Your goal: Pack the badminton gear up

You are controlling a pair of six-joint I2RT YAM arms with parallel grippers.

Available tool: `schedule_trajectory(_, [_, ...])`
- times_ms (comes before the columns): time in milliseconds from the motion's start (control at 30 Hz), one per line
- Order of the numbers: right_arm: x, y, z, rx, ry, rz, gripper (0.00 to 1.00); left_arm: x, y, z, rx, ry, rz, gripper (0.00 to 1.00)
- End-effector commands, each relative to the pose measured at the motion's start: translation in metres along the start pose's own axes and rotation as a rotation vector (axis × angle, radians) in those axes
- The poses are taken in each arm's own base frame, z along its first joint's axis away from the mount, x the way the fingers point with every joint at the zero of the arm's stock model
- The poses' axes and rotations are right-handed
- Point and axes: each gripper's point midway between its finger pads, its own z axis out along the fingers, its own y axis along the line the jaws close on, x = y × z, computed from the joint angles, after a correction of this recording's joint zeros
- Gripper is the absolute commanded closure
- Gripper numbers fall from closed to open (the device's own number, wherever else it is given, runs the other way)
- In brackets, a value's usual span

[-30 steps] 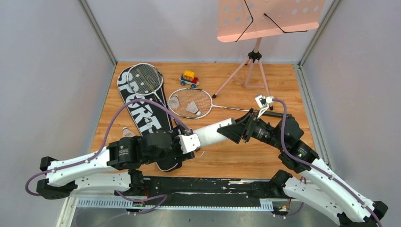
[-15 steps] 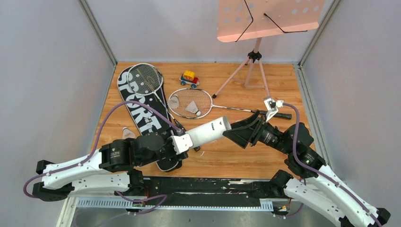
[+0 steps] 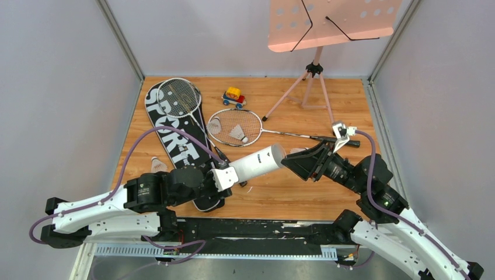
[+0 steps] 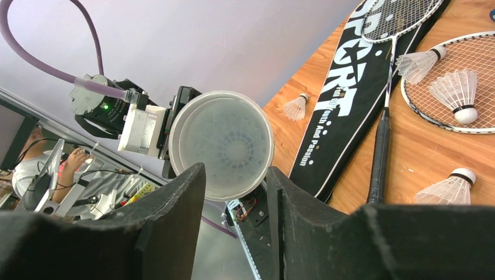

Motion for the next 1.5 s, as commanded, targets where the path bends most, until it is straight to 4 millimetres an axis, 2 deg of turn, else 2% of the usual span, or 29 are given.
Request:
schedule_trajectory(0, [-0.015,0.022,-0.002,-0.065,-0.022,-0.044,0.58,-0.004,0.005,0.000,-0.025,-0.017,-0.011,0.36])
schedule_trajectory(167, [-0.017,0.015,-0.001,-0.034,-0.041,-0.015,0.65,-0.003,0.005,0.000,-0.026,-0.017,-0.010,0.36])
schedule_trajectory(333, [-0.019,0.008,-0.001,0.003,-0.074,0.034,0.79,-0.005,0.007,-0.002,-0.033,-0.023,-0.005,0.37])
schedule_trajectory(467, [-0.021,0.005,-0.001,0.020,-0.088,0.053,1.00,-0.006,0.009,-0.003,-0.039,-0.023,0.008,0.37])
schedule_trajectory(633, [-0.025,-0.001,-0.004,0.052,-0.127,0.076,1.00,-0.007,0.012,-0.004,-0.051,-0.023,0.020,0.37])
schedule_trajectory(733, [-0.033,-0.011,-0.009,0.110,-0.182,0.091,1.00,-0.005,0.017,-0.005,-0.074,-0.015,0.038,0.37])
schedule_trajectory(800, [-0.037,-0.026,-0.012,0.184,-0.215,0.070,1.00,-0.001,0.023,-0.006,-0.107,0.003,0.052,0.37])
schedule_trajectory(900, [-0.036,-0.062,-0.020,0.366,-0.245,0.063,1.00,0.009,0.035,-0.008,-0.182,0.036,0.068,0.37])
schedule_trajectory(1000, [-0.019,-0.094,-0.027,0.508,-0.211,0.075,1.00,0.019,0.040,-0.006,-0.223,0.058,0.087,0.37])
schedule_trajectory(1167, [0.038,-0.150,-0.042,0.724,-0.107,0.215,1.00,0.026,0.039,-0.002,-0.228,0.084,0.103,0.37])
schedule_trajectory(1300, [0.084,-0.184,-0.060,0.879,-0.046,0.370,1.00,0.030,0.037,-0.001,-0.223,0.099,0.100,0.36])
schedule_trajectory(1467, [0.124,-0.218,-0.089,1.101,-0.010,0.478,1.00,0.033,0.038,-0.002,-0.234,0.108,0.097,0.36])
